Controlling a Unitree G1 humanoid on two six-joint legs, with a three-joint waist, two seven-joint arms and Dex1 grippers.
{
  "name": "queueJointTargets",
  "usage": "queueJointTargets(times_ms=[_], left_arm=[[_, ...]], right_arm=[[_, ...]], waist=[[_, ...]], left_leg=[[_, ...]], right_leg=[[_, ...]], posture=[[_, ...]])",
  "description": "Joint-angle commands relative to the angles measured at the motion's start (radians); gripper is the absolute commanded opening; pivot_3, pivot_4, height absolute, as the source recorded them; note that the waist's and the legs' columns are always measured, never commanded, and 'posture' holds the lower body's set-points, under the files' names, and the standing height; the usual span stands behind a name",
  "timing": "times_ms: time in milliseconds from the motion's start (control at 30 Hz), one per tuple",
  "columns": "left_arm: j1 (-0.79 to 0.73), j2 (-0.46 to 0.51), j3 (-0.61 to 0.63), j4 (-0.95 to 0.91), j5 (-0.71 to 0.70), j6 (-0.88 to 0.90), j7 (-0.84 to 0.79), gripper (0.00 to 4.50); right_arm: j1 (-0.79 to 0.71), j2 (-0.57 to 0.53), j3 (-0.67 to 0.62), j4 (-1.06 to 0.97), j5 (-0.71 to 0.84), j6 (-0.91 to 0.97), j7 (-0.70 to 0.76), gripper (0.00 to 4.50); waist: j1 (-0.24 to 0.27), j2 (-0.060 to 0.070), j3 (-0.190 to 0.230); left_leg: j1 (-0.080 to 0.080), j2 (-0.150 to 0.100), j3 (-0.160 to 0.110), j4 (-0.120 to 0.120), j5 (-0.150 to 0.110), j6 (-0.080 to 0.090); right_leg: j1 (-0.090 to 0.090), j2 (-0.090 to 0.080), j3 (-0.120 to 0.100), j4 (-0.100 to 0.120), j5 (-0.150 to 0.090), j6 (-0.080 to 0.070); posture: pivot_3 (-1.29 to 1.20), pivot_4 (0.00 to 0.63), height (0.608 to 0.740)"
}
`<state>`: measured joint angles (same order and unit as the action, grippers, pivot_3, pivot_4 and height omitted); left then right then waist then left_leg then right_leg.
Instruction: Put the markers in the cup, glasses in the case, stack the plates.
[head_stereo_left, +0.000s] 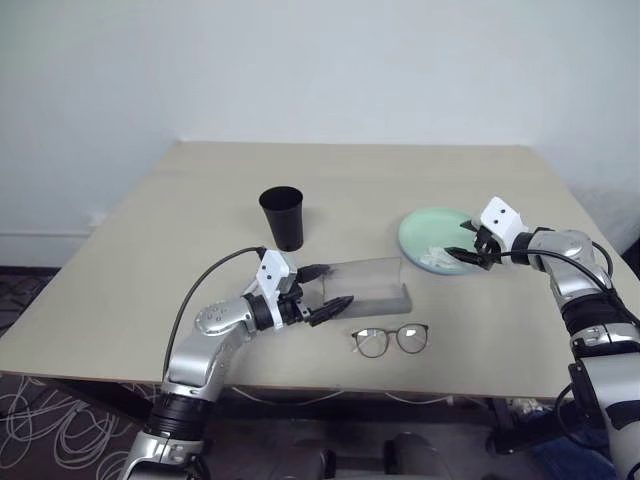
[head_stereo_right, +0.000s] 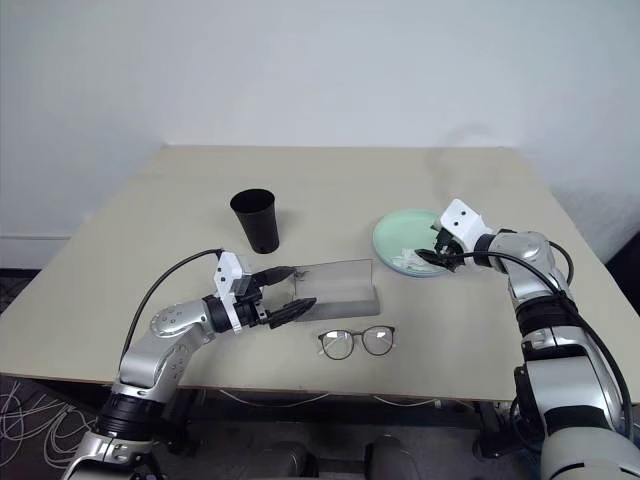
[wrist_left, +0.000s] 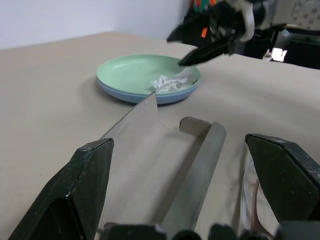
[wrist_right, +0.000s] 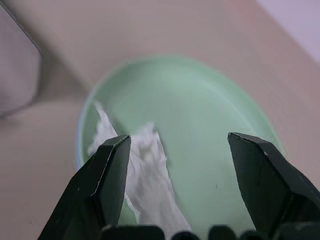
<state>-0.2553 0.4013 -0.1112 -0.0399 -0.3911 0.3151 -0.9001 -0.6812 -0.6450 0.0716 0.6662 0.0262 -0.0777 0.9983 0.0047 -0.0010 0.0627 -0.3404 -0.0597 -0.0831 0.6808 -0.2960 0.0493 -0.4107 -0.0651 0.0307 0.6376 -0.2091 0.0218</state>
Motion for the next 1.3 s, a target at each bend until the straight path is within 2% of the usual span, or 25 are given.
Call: queueJointTargets(times_ms=[33,167,267,367,533,900,1267,1300], left_arm=[[-0.08,0.024,-0.023,0.014,0.001,0.005,-0.072,4.5],[-0.163,0.024,-0.059,0.11,0.008,0.016,-0.143,4.5],[-0.234,0.009,-0.095,0.166,0.008,0.04,-0.202,4.5],[-0.301,-0.009,-0.124,0.211,0.002,0.075,-0.265,4.5],[-0.419,-0.02,-0.227,0.299,0.071,0.096,-0.374,4.5],[-0.54,-0.036,-0.397,0.432,0.238,-0.011,-0.534,4.5],[-0.595,-0.128,-0.425,0.574,0.31,-0.05,-0.57,4.5],[-0.598,-0.136,-0.422,0.582,0.311,-0.048,-0.574,4.32]], right_arm=[[0.141,-0.007,-0.077,-0.263,0.185,0.076,0.117,3.39],[0.316,-0.029,-0.089,-0.474,0.305,0.204,0.205,3.39],[0.374,-0.028,-0.095,-0.524,0.317,0.244,0.191,3.39],[0.391,-0.018,-0.1,-0.541,0.317,0.257,0.163,3.39],[0.404,-0.003,-0.099,-0.554,0.307,0.249,0.119,3.39],[0.458,0.035,-0.093,-0.619,0.294,0.231,0.018,3.39],[0.483,0.059,-0.085,-0.656,0.281,0.231,-0.054,3.39],[0.484,0.059,-0.083,-0.658,0.28,0.231,-0.058,3.41]], waist=[[0.004,0.0,0.0],[0.004,0.001,0.0],[-0.002,0.0,0.0],[-0.004,0.0,0.0],[-0.005,0.0,0.001],[-0.004,-0.001,0.001],[-0.004,-0.001,0.001],[-0.004,-0.002,0.001]], left_leg=[[0.0,0.0,-0.001,0.0,0.0,0.0],[0.0,-0.001,0.0,0.001,0.0,0.0],[0.0,0.0,0.001,0.003,0.0,0.0],[0.0,0.0,0.003,0.004,0.001,0.002],[0.0,0.0,0.005,0.005,0.001,0.002],[0.0,0.0,0.009,0.004,0.0,0.004],[0.0,0.0,0.012,0.004,0.0,0.007],[0.0,0.0,0.012,0.004,0.0,0.007]], right_leg=[[0.0,0.0,-0.001,0.0,0.0,0.001],[0.001,0.0,0.0,0.0,-0.003,0.005],[0.001,0.0,0.0,0.001,-0.003,0.005],[0.001,0.0,0.001,0.002,-0.002,0.006],[0.002,0.001,0.003,0.002,-0.001,0.006],[0.0,0.001,0.007,0.001,-0.001,0.008],[0.0,0.001,0.009,0.0,-0.001,0.009],[0.0,0.001,0.009,0.0,-0.001,0.009]], posture=[[0.0,0.0,0.74],[0.0,0.0,0.74],[0.0,0.0,0.74],[0.0,0.0,0.74],[0.0,0.0,0.74],[0.0,0.0,0.74],[0.0,0.0,0.74],[0.0,0.0,0.74]])
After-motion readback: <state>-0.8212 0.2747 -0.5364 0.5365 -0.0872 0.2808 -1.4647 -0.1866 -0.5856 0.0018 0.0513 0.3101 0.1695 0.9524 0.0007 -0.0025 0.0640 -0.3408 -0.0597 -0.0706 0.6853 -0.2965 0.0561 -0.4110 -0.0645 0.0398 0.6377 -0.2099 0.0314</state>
